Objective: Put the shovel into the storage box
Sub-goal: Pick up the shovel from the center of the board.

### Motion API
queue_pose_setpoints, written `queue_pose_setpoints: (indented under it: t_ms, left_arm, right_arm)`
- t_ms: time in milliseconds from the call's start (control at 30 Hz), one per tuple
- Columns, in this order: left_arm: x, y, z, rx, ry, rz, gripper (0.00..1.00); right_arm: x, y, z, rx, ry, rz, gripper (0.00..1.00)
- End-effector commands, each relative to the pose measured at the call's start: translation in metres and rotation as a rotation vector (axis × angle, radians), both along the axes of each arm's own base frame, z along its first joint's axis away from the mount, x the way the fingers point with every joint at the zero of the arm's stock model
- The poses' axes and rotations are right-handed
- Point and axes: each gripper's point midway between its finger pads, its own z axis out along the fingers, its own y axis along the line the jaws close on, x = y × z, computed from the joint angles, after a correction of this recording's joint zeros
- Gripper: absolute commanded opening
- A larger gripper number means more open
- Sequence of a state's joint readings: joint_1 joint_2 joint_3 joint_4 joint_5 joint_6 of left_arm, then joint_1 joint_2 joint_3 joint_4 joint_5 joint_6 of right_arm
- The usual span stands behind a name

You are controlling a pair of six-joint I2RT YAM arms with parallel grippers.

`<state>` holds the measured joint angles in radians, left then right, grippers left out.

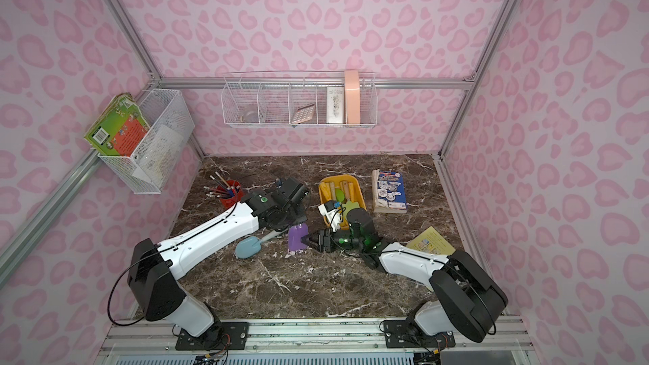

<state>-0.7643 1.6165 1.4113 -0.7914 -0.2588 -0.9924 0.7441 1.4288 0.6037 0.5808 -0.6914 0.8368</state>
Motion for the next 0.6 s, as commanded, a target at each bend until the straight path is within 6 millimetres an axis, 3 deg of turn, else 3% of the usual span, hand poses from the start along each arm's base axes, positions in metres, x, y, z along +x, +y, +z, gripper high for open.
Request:
queue_pose_setpoints:
  t_ms: [0, 133, 367, 567]
  left_arm:
    - [0.004, -0.008, 0.006, -0.026, -0.017, 0.002, 0.00]
    - [0.003, -0.014, 0.008, -0.051, -0.015, -0.008, 0.00]
    - [0.002, -0.021, 0.001, -0.064, 0.008, -0.030, 0.00]
    - [0.003, -0.032, -0.008, -0.069, 0.038, -0.073, 0.24]
  right_arm:
    - [0.004, 0.004, 0.005, 0.030, 0.004, -0.006, 0.50]
    - [0.011, 0.002, -0.004, 0.011, 0.037, -0.037, 0.41]
    - [0.026, -0.014, -0.014, -0.011, 0.096, -0.107, 0.12]
    - [0.033, -0.025, -0.017, -0.054, 0.105, -0.147, 0.00]
